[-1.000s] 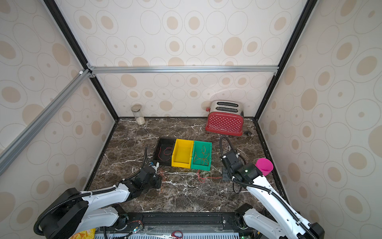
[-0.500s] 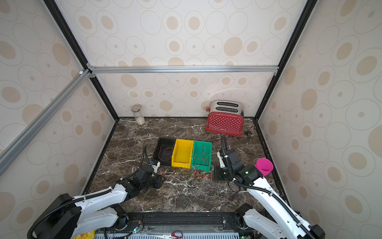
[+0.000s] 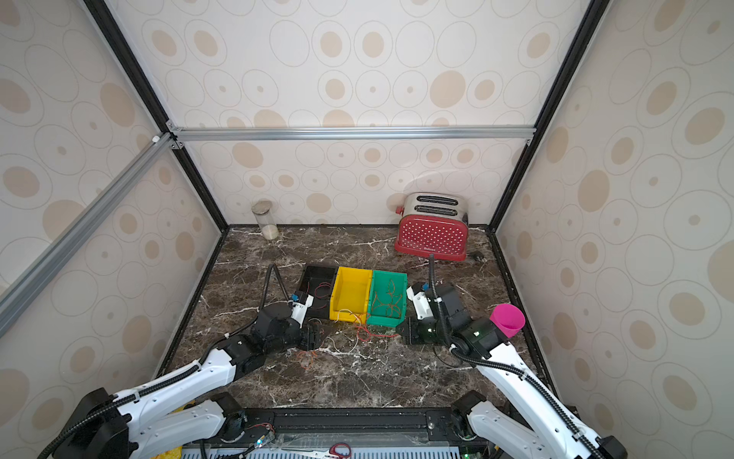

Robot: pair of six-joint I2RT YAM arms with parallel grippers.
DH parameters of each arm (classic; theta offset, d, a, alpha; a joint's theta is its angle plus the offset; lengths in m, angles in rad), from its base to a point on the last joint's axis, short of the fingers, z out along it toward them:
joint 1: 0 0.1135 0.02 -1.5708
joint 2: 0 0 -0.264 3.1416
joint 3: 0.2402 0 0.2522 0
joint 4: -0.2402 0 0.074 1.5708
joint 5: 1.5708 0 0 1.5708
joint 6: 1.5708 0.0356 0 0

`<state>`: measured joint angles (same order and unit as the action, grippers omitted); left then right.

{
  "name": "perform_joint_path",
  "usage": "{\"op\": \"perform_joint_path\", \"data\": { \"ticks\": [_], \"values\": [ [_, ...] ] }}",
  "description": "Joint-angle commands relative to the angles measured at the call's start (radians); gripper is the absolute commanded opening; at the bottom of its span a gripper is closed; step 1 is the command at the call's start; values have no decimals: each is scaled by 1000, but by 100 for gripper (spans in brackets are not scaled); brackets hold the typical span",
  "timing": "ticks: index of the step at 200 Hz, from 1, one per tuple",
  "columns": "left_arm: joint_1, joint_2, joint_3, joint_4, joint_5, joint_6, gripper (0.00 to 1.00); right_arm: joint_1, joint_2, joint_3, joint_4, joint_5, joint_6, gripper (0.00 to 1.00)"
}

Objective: Untangle and sort cables by color
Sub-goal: Untie the cable.

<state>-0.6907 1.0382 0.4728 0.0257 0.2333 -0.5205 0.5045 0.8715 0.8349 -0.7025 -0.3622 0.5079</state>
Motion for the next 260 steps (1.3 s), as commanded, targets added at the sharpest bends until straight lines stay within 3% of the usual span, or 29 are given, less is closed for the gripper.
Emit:
{"op": "perform_joint_path", "data": {
  "ticks": [1, 39, 86, 104, 132, 153, 202, 260],
  "values": [
    [-54, 22, -25, 162, 78, 48, 69, 1, -21, -1, 47, -49, 32, 0],
    [-115, 101, -107, 445, 89, 58, 69, 1, -26, -6, 86, -104, 67, 0],
    [-122, 227, -106, 505, 63, 79, 66, 1, -32, -18, 99, -126, 84, 0],
    [-122, 242, -112, 535, 53, 66, 57, 1, -38, -19, 93, -117, 85, 0],
    [-122, 243, -105, 480, -19, 42, 24, -1, -48, -4, 48, -48, 76, 0],
    [-120, 217, -123, 433, -84, 24, 10, -12, -61, 23, -13, 38, 54, 0],
    [-99, 178, -149, 262, -216, -28, 1, -72, -96, 36, -65, 148, 65, 0],
    [-64, 145, -148, 132, -256, -82, 0, -151, -158, 53, -135, 347, 117, 0]
  ]
}}
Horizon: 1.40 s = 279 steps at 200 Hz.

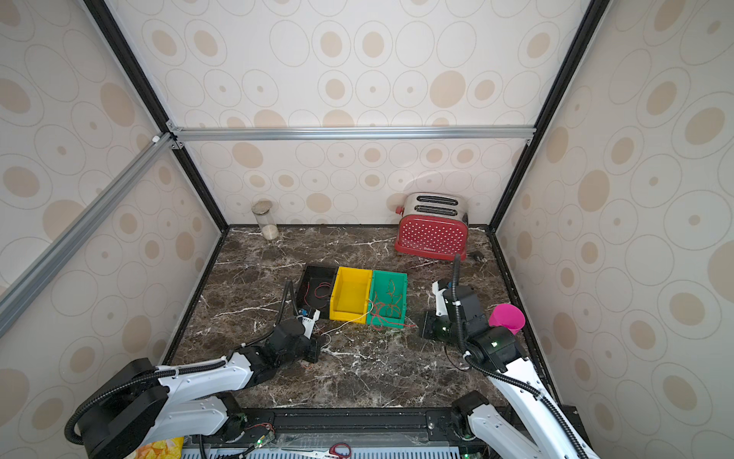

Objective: Untangle and sort cables by color
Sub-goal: Untie the cable, then place the cable in the container.

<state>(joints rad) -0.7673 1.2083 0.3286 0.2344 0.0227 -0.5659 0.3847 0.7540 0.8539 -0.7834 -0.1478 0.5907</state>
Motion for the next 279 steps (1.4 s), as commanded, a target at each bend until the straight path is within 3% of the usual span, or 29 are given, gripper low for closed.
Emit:
{"op": "perform_joint_path", "data": {
  "ticks": [1, 71, 119, 137, 154, 167, 189, 218, 279],
  "values": [
    [13, -25, -4, -78, -45, -37, 0, -33, -42, 35, -55, 136, 36, 0],
    [26, -52, 11, -193, -111, -83, 0, -50, -56, 63, -80, 243, 30, 0],
    [27, -81, 37, -184, 9, -31, 19, -49, -2, 80, 23, 32, -16, 0],
    [27, -94, 45, -199, 48, -12, 31, -49, 36, 92, 53, -63, -29, 0],
    [27, -109, 47, -222, 69, 3, 34, -47, 79, 104, 85, -154, -39, 0],
    [27, -122, 49, -242, 82, 15, 33, -47, 111, 112, 110, -204, -40, 0],
    [27, -139, 39, -240, 123, 4, 19, -27, 164, 138, 151, -239, -40, 0],
    [16, -139, 23, -253, 155, -15, 9, 40, 246, 189, 208, -243, -40, 0],
    [-115, -172, 8, -197, 211, -24, 7, 157, 469, 294, 355, -251, -7, 0]
  ]
}}
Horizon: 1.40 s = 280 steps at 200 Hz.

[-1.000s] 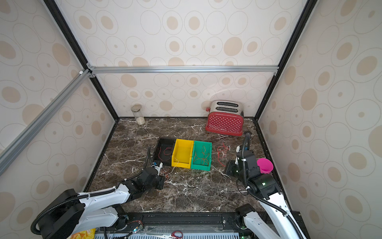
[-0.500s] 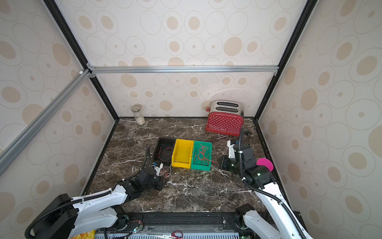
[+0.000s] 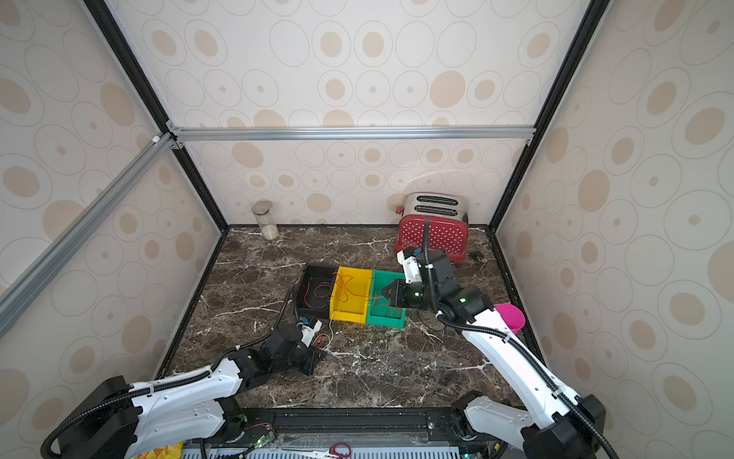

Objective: Untangle and sort cables by color
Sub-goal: Place the cable in the container.

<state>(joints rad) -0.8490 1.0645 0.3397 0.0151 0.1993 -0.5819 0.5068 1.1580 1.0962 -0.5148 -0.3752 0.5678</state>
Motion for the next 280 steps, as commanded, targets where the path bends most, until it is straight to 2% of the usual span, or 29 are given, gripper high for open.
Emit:
{"op": "perform_joint_path", "data": {
  "ticks": [1, 36, 64, 116, 140, 156, 170, 176, 199, 233, 280],
  "values": [
    [-35, -29, -4, 23, 36, -8, 7, 36, 70, 55, 87, -25, 16, 0],
    [-65, -134, -15, -36, -7, -34, 8, 77, 205, 138, 123, -31, 12, 0],
    [-97, -198, -41, 8, 50, -48, 9, 94, 292, 181, 168, -68, 21, 0],
    [-122, -275, -71, -32, -28, -100, 10, 124, 447, 289, 158, -76, 24, 0],
    [-121, -252, -63, -73, -77, -113, 24, 128, 516, 311, 142, -78, 33, 0],
    [-121, -234, -49, -93, -102, -111, 30, 133, 557, 333, 107, -57, 31, 0],
    [-121, -234, -37, -114, -136, -116, 36, 143, 585, 361, 58, -20, 18, 0],
    [-121, -237, -31, -127, -161, -122, 43, 149, 594, 370, 33, 4, 10, 0],
    [-113, -270, -33, -142, -224, -141, 51, 169, 610, 401, -43, 99, -12, 0],
    [-62, -307, -40, -150, -262, -166, 51, 208, 639, 479, -182, 313, -69, 0],
    [79, -356, -54, -136, -275, -200, 52, 281, 756, 663, -296, 487, -122, 0]
  ]
}}
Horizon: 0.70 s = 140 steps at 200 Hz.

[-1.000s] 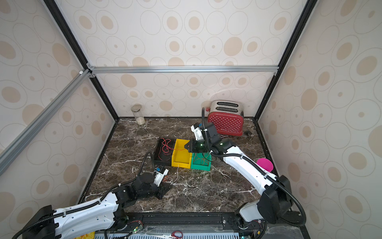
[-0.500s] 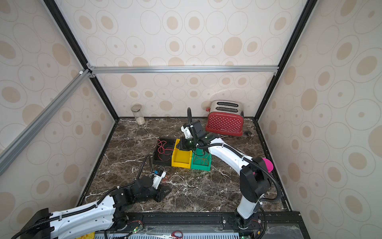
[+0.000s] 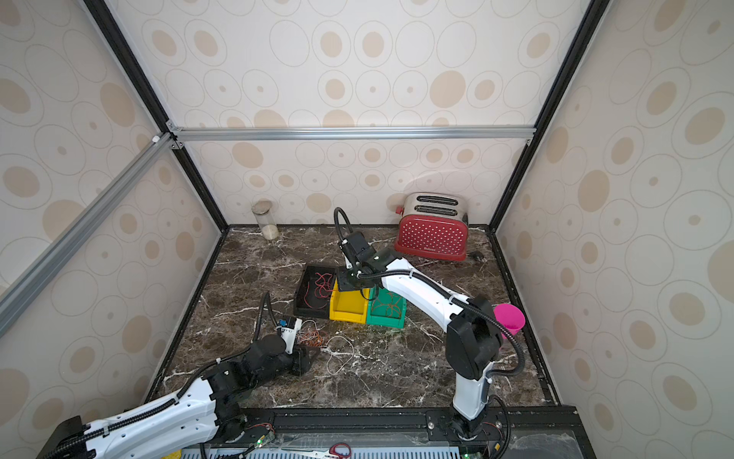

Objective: Untangle and sort cables by color
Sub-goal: Place the cable in the container.

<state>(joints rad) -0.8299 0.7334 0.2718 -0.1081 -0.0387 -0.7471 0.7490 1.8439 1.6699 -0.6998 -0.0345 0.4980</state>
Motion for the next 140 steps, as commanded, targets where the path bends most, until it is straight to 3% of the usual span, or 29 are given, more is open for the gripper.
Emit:
{"op": "perform_joint_path", "data": {
  "ticks": [1, 104, 140],
  "values": [
    [62, -26, 14, -12, -38, -36, 52, 41, 73, 96, -113, 150, -54, 0],
    [281, 46, 72, 10, 9, 28, 48, 88, 487, 690, -371, 210, -134, 0],
    [333, 72, 79, 17, 56, 59, 47, 89, 550, 757, -337, 206, -136, 0]
  ]
}}
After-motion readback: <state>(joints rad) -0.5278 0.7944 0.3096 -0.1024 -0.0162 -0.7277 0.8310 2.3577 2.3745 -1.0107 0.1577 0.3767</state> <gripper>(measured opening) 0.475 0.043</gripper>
